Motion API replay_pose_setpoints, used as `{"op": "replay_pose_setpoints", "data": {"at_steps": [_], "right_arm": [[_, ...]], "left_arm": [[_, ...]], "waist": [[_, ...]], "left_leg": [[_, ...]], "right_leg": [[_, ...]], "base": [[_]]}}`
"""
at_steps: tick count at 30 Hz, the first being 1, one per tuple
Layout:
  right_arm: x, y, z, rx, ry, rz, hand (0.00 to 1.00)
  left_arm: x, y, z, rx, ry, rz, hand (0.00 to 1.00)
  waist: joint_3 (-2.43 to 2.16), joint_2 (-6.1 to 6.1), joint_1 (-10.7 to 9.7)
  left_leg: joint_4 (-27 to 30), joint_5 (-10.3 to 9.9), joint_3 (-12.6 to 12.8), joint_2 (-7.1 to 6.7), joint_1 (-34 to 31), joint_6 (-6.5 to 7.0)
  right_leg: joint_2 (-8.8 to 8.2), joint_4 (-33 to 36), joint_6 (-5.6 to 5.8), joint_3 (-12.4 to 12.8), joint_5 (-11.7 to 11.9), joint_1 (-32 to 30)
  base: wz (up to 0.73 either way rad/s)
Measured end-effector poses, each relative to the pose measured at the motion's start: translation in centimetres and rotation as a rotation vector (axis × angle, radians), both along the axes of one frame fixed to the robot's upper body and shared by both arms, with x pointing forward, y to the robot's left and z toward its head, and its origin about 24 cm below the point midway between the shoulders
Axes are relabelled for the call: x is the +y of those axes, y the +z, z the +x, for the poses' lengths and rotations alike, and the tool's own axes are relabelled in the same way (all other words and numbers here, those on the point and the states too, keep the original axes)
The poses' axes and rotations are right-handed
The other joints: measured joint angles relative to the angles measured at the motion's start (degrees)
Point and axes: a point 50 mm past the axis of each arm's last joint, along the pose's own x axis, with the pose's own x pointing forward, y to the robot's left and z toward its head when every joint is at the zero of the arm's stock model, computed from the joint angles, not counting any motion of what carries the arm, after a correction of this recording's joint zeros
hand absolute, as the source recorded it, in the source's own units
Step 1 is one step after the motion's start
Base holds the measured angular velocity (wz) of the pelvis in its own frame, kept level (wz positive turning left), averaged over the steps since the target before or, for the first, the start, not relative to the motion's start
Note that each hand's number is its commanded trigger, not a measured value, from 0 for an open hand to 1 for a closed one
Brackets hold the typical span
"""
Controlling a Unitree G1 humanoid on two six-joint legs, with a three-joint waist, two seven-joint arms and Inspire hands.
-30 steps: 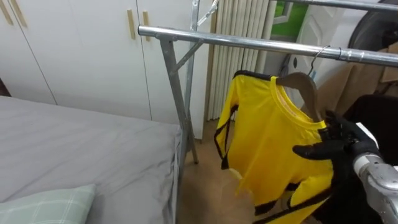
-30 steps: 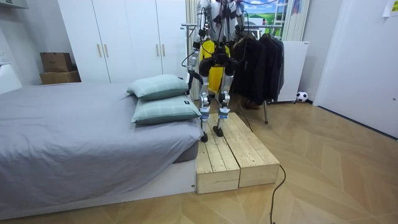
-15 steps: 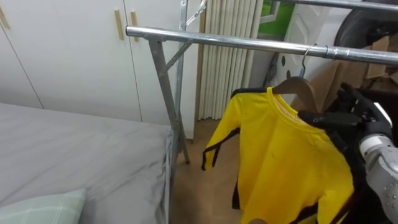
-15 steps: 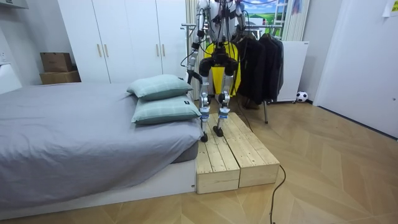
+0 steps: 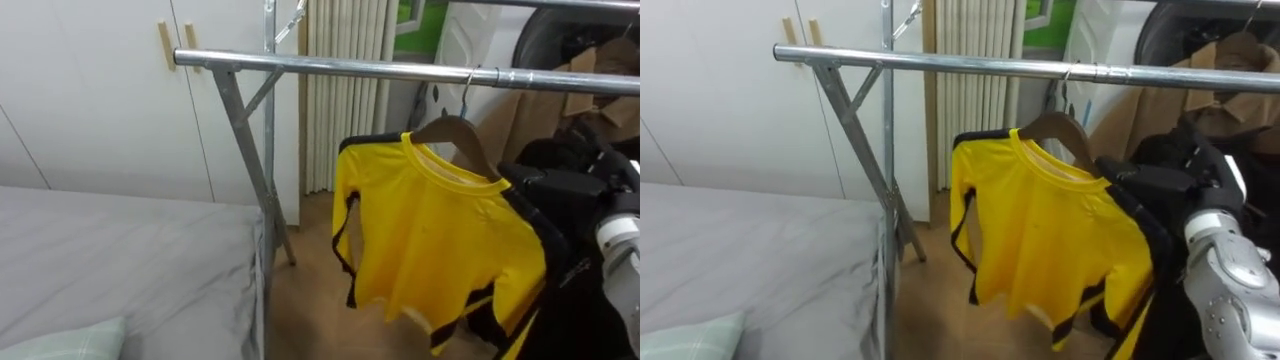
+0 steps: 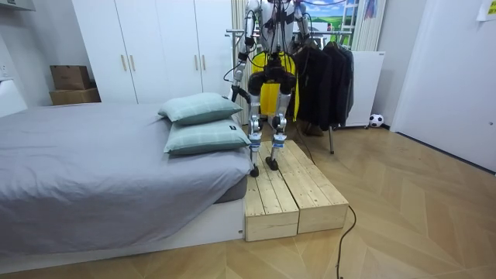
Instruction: Hang clothes
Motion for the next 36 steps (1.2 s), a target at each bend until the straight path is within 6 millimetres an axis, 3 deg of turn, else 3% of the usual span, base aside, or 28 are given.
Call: {"op": "replay_pose_setpoints", "data": {"at_steps": [9, 15, 21, 24, 30, 36], "right_arm": [[-0.6, -0.5, -1.4, 0.006, -0.004, -0.020, 0.00], [-0.9, -1.8, -2.5, 0.036, 0.018, 0.019, 0.00], [-1.0, -5.0, -5.1, 0.144, -0.005, 0.018, 0.00], [-0.3, -6.9, -6.6, 0.193, -0.017, 0.063, 0.00], [0.8, -10.6, -9.7, 0.291, -0.058, 0.186, 0.00], [2.4, -15.3, -14.7, 0.470, -0.090, 0.262, 0.00]], "left_arm": [[0.2, 0.1, 0.0, -0.012, 0.031, 0.004, 0.00], [0.1, 0.0, 0.0, -0.021, 0.059, 0.001, 0.00], [0.2, 0.1, -0.8, -0.024, 0.071, 0.018, 0.00], [0.2, 0.1, -0.8, -0.034, 0.096, 0.010, 0.00], [-0.1, 0.0, -1.1, -0.034, 0.107, 0.001, 0.00], [-0.3, 0.0, -0.7, -0.079, 0.143, 0.005, 0.00]], "waist": [[-0.02, -0.04, -0.23], [0.01, -0.18, -1.60], [0.03, -0.28, -1.81], [0.14, 0.07, -1.54], [0.28, 1.67, -1.40], [0.21, 2.08, -1.68]], "left_leg": [[-0.04, 0.00, 1.51, 0.03, 0.18, 0.00], [-0.05, 0.00, 1.70, -0.03, 0.29, 0.00], [-0.39, -0.01, 1.99, 0.04, 0.84, 0.00], [-0.43, -0.01, 3.99, 0.18, 1.02, 0.00], [-0.41, -0.01, 4.49, 0.05, 1.30, 0.01], [-0.54, -0.01, 4.48, 0.02, 1.12, 0.01]], "right_leg": [[0.10, -0.09, 0.00, 0.70, -0.01, -0.04], [0.12, -0.13, 0.04, 1.12, -0.03, -0.02], [0.32, -0.03, 0.04, 2.26, -0.12, 0.18], [0.46, 0.11, 0.04, 2.98, -0.12, 0.01], [0.47, 0.18, 0.07, 3.67, -0.13, 0.06], [0.47, -0.10, 0.18, 3.71, -0.25, 0.06]], "base": [[-0.03], [-0.03], [-0.10], [-0.12], [-0.06], [0.00]]}}
